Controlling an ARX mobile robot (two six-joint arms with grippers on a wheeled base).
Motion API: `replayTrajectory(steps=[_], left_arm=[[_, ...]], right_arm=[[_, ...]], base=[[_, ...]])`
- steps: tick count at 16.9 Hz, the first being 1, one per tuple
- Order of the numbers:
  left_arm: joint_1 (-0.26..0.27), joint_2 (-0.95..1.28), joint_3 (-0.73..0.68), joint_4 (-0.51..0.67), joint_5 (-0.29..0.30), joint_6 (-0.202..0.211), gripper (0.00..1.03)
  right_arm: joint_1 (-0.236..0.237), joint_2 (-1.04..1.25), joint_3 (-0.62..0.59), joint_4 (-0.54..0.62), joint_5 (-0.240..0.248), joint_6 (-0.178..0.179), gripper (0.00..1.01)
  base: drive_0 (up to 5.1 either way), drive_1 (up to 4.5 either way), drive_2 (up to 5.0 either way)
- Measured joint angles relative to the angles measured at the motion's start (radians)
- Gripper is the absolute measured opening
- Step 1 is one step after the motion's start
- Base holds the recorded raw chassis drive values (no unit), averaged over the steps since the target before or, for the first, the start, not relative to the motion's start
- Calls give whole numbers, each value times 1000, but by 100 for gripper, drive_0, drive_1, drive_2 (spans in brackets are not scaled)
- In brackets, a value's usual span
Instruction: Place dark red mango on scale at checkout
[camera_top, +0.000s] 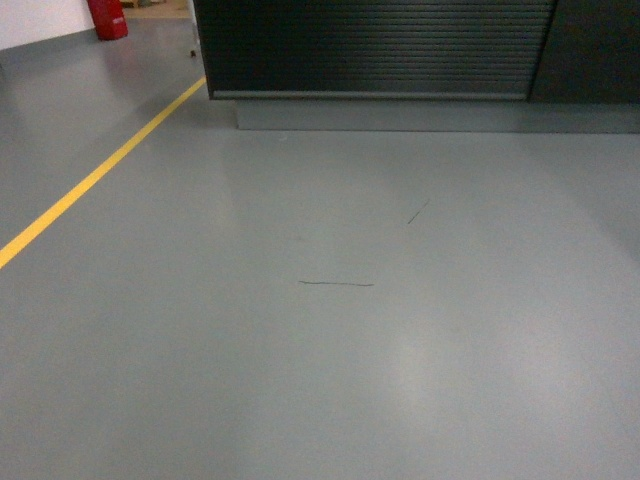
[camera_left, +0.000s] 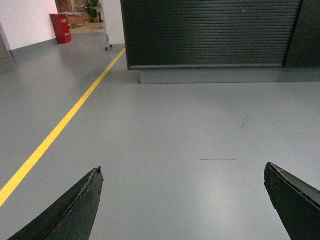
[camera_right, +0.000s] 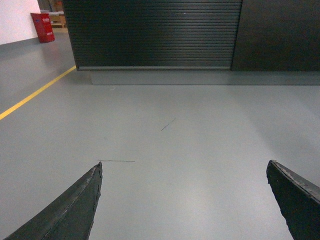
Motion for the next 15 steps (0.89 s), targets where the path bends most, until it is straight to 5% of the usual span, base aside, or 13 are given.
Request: replayTrajectory(steps=[15], left_arm=[[0, 0, 0, 0, 0, 0, 98]], right_arm=[[0, 0, 0, 0, 0, 0, 98]], base=[[0, 0, 0]])
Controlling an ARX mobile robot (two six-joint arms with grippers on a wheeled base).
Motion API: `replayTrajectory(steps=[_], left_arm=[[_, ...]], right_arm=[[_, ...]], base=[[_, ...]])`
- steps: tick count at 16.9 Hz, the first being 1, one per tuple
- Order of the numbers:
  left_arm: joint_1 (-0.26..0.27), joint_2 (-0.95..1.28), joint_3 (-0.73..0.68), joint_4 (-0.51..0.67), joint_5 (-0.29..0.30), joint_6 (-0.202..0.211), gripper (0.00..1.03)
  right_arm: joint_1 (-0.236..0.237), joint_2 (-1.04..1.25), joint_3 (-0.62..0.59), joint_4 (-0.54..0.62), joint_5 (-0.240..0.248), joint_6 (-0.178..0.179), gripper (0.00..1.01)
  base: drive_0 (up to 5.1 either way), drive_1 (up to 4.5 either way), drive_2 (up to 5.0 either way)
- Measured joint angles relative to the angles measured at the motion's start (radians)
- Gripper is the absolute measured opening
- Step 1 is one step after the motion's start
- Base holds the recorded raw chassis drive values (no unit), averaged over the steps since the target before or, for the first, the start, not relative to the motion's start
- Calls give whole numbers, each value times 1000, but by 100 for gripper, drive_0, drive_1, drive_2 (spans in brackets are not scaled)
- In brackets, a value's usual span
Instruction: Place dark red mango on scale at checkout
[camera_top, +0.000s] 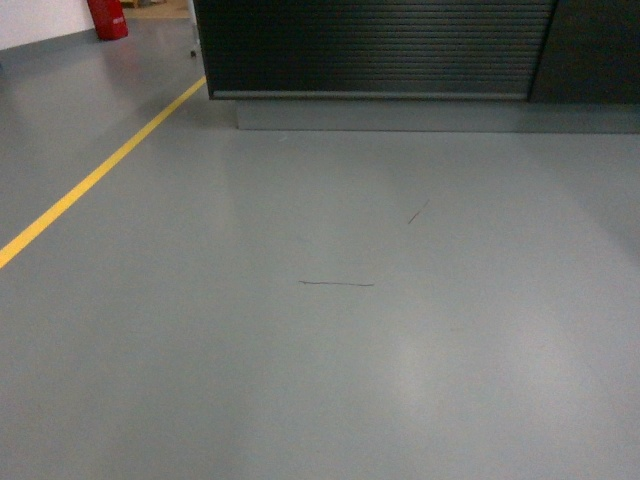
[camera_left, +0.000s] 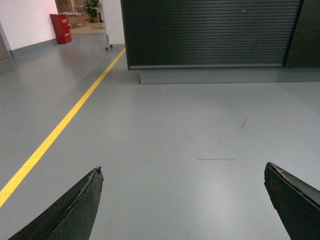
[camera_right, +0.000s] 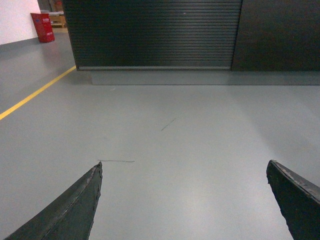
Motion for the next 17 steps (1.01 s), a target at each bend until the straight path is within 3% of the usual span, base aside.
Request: replayTrajectory(steps=[11, 17], left_arm=[[0, 0, 0, 0, 0, 0, 98], [0, 0, 0, 0, 0, 0, 98]], right_arm=[[0, 0, 0, 0, 0, 0, 98], [0, 0, 0, 0, 0, 0, 98]], base=[[0, 0, 0], [11, 238, -217]])
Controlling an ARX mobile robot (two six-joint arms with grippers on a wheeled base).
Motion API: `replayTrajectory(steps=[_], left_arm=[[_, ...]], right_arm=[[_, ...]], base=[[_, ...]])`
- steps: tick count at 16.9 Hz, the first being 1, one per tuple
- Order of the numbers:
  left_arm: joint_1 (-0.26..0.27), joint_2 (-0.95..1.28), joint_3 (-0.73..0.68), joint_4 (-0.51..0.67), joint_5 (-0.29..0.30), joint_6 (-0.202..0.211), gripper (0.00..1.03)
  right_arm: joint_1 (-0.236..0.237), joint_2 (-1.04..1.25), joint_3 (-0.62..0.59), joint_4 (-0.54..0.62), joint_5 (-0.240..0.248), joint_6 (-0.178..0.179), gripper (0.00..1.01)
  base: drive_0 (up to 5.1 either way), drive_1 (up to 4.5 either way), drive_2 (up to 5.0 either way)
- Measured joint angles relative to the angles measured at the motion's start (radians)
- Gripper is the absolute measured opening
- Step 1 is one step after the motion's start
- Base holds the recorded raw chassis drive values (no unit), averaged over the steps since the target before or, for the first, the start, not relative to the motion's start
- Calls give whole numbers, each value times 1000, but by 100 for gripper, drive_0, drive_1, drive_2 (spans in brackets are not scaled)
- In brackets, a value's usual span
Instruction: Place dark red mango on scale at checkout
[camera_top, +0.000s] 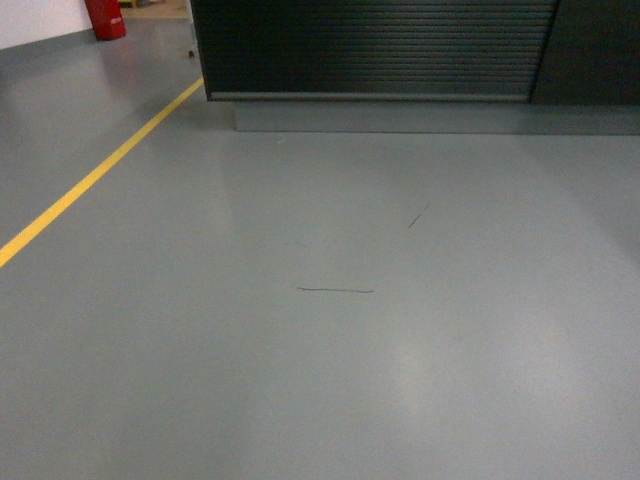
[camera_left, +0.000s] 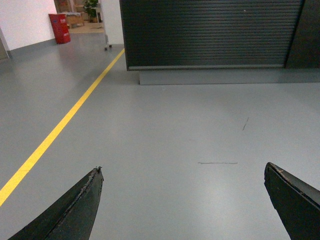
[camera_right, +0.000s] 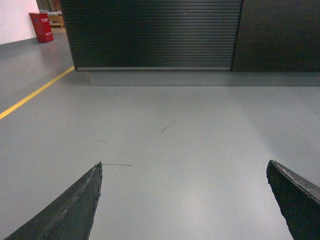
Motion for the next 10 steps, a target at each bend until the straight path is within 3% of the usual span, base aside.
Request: replayTrajectory(steps=[10], left_arm=[[0, 0, 0, 0, 0, 0, 98]], right_arm=[[0, 0, 0, 0, 0, 0, 98]], base=[[10, 248, -227]])
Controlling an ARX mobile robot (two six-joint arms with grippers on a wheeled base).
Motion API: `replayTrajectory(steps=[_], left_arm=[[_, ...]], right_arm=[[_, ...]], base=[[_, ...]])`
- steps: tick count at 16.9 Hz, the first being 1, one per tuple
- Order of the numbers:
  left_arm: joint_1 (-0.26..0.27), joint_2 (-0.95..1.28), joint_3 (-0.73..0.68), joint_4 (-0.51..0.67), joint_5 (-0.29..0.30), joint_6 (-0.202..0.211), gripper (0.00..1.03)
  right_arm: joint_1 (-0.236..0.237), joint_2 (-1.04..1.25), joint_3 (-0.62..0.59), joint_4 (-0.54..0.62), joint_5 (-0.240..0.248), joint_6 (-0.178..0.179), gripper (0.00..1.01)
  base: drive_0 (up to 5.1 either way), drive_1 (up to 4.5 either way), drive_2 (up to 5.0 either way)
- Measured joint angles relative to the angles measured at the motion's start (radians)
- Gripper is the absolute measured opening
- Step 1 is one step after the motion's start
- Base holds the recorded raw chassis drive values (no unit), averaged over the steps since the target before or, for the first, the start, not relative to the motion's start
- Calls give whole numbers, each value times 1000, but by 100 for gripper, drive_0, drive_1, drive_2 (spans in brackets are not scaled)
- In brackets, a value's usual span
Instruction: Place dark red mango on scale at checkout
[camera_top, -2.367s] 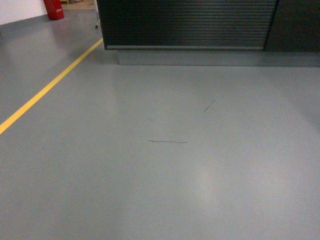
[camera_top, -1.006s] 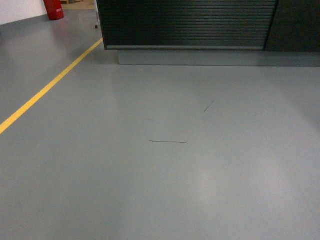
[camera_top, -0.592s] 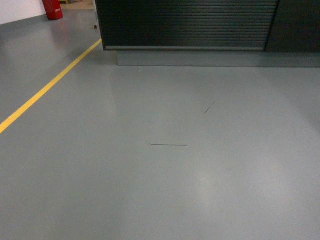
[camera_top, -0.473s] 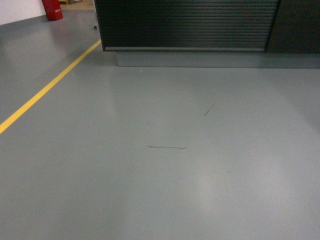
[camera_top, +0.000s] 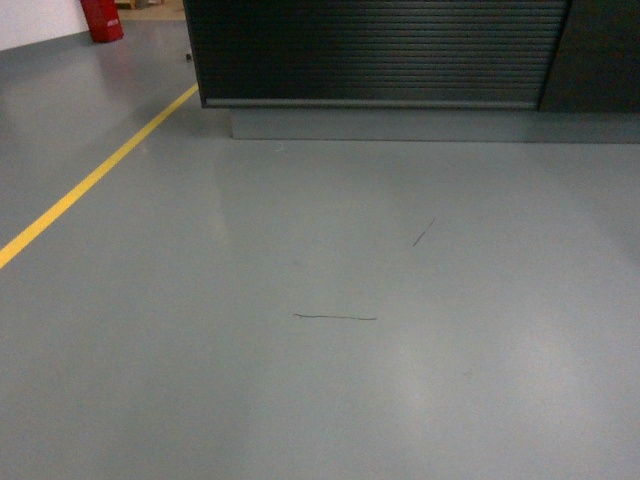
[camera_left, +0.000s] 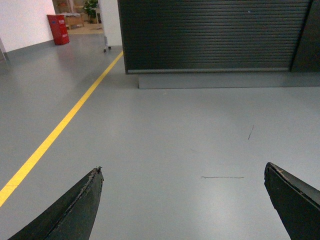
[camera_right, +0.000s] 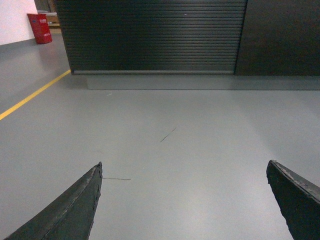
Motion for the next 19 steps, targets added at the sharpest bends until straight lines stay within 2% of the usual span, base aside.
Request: replayTrajectory(steps=[12, 19], left_arm=[[0, 0, 0, 0, 0, 0, 98], [0, 0, 0, 0, 0, 0, 98]], right_arm=[[0, 0, 0, 0, 0, 0, 98], [0, 0, 0, 1, 0, 0, 98]], base=[[1, 243, -240], [7, 329, -314]])
